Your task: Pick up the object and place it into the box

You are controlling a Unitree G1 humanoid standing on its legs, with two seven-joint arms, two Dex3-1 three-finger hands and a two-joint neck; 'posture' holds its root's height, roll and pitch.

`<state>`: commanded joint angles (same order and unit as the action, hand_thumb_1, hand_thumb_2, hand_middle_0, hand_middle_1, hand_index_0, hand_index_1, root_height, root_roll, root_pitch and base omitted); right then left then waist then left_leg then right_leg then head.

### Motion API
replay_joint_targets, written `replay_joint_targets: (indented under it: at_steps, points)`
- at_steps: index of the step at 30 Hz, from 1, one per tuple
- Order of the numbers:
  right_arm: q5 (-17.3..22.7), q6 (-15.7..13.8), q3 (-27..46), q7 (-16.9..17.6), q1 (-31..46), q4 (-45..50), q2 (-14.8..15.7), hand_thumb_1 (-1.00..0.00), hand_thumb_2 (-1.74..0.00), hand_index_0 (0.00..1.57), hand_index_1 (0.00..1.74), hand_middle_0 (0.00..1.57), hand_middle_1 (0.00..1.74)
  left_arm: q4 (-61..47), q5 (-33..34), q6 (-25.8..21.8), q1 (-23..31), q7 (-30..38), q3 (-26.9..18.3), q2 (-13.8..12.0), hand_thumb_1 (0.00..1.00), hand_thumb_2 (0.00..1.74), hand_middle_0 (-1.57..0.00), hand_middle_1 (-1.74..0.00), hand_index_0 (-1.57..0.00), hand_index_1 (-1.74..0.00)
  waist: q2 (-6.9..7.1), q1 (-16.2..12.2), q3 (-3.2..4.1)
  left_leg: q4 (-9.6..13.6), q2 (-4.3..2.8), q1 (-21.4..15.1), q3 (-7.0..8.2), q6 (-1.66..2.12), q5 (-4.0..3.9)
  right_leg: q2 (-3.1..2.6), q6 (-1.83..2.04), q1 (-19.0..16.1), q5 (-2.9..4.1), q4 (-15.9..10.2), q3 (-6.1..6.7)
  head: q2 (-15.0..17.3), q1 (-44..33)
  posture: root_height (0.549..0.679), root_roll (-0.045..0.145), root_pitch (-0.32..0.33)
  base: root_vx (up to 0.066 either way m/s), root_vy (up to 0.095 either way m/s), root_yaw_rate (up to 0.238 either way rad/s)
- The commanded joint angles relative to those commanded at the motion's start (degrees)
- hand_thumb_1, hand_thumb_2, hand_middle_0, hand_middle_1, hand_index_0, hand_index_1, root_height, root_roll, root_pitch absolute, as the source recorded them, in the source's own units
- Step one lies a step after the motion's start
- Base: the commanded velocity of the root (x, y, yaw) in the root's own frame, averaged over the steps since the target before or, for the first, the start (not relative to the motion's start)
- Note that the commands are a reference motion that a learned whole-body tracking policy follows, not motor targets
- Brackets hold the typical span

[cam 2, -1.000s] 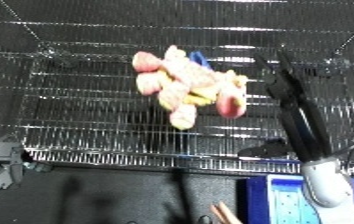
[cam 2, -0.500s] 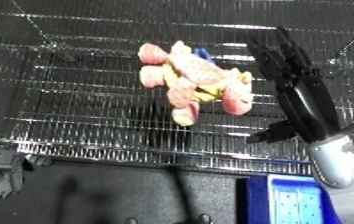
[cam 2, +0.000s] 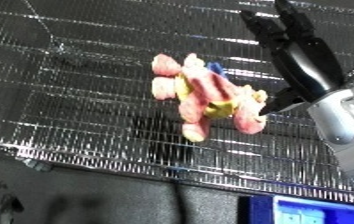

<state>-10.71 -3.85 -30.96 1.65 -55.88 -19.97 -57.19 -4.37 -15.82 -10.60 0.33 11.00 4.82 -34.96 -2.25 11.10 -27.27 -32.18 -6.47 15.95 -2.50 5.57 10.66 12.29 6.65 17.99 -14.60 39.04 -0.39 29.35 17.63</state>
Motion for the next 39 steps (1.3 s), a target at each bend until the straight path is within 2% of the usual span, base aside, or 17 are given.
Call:
replay_joint_targets:
  at_steps: [4, 9, 12, 19, 26, 34, 39]
  points:
    - [0.1, 0.5, -4.2, -0.6, -5.2, -4.8, 0.5, 0.00, 0.00, 0.00, 0.00, 0.00, 0.00, -0.5, -0.4, -0.6, 0.2, 0.1, 0.3, -0.4, 1.00, 1.74, -1.57, -1.74, -1.57, -1.74, -0.46, 0.6, -0.59, -0.4, 0.26, 1.1, -0.20, 0.08, -0.02, 0.11, 0.00, 0.7, 0.28, -0.2, -0.07, -1.7, 1.7, 0.645, 0.040, -0.036, 0.011, 0.011, 0.028]
    - [0.3, 2.2, -8.8, -1.5, -10.6, -10.2, 2.1, 0.00, 0.00, 0.00, 0.00, 0.00, 0.00, -0.7, -0.9, -1.1, -0.5, 0.2, 0.6, -0.3, 1.00, 1.74, -1.57, -1.74, -1.57, -1.74, -1.38, 0.8, -1.98, -0.9, 0.58, 2.8, -0.55, 0.09, -0.21, 0.36, 0.01, 1.8, 0.63, -0.1, -0.30, -3.0, 4.4, 0.644, 0.037, -0.020, 0.009, 0.012, 0.047]
    - [0.3, 2.6, -11.4, -2.1, -13.4, -13.8, 3.9, 0.00, 0.00, 0.00, 0.00, 0.00, 0.00, -0.7, -1.1, -1.3, -1.1, 0.2, 0.7, 0.1, 1.00, 1.74, -1.57, -1.74, -1.57, -1.74, -1.94, 0.6, -2.49, -1.2, 0.71, 3.8, -0.78, 0.09, -0.19, 0.44, -0.02, 2.5, 0.76, -0.1, -0.39, -3.1, 5.1, 0.644, 0.035, -0.010, 0.011, 0.013, 0.047]
    - [0.4, 1.4, -13.9, -2.1, -15.7, -24.2, 9.7, 0.00, 0.00, 0.00, 0.00, 0.00, 0.00, -0.2, -1.3, -1.8, -1.8, 0.8, 1.3, 0.2, 1.00, 1.74, -1.57, -1.74, -1.57, -1.74, -2.73, 1.2, -2.52, -2.0, 1.01, 5.9, -1.30, 0.02, 0.03, 0.51, -0.07, 3.9, 0.94, 0.1, -0.77, -4.2, 7.1, 0.643, 0.032, 0.012, 0.001, 0.009, 0.048]
    - [0.5, 1.3, -13.7, -2.1, -14.9, -29.6, 13.5, 0.00, 0.00, 0.00, 0.00, 0.00, 0.00, 0.0, -1.3, -1.9, -2.3, 1.5, 1.7, 0.0, 1.00, 1.74, -1.57, -1.74, -1.57, -1.74, -3.32, 1.8, -2.52, -2.5, 1.29, 7.7, -1.71, 0.00, 0.01, 0.67, -0.06, 5.3, 1.09, 0.5, -1.11, -4.5, 7.8, 0.642, 0.028, 0.031, -0.007, 0.006, 0.049]
    - [-0.3, 1.8, -12.9, -1.8, -14.1, -35.4, 18.4, 0.00, 0.00, 0.00, 0.00, 0.00, 0.00, -0.2, -1.4, -2.2, -2.5, 2.2, 2.0, 0.5, 1.00, 1.74, -1.57, -1.74, -1.57, -1.74, -4.36, 2.5, -2.52, -2.9, 1.36, 9.5, -1.96, 0.03, 0.09, 0.67, -0.01, 7.0, 1.22, 0.7, -1.28, -8.6, 8.5, 0.641, 0.027, 0.050, -0.017, 0.006, 0.011]
    - [0.1, 2.2, -12.1, -1.6, -14.5, -39.0, 19.7, 0.00, 0.00, 0.00, 0.00, 0.00, 0.00, -1.4, -1.7, -2.1, -2.3, 1.9, 2.2, 0.5, 1.00, 1.74, -1.57, -1.74, -1.57, -1.74, -5.19, 3.1, -2.52, -3.1, 1.65, 10.8, -2.18, 0.02, -0.26, 0.79, -0.02, 8.1, 1.26, 1.1, -1.43, -10.6, 9.5, 0.640, 0.027, 0.062, -0.015, 0.003, 0.048]
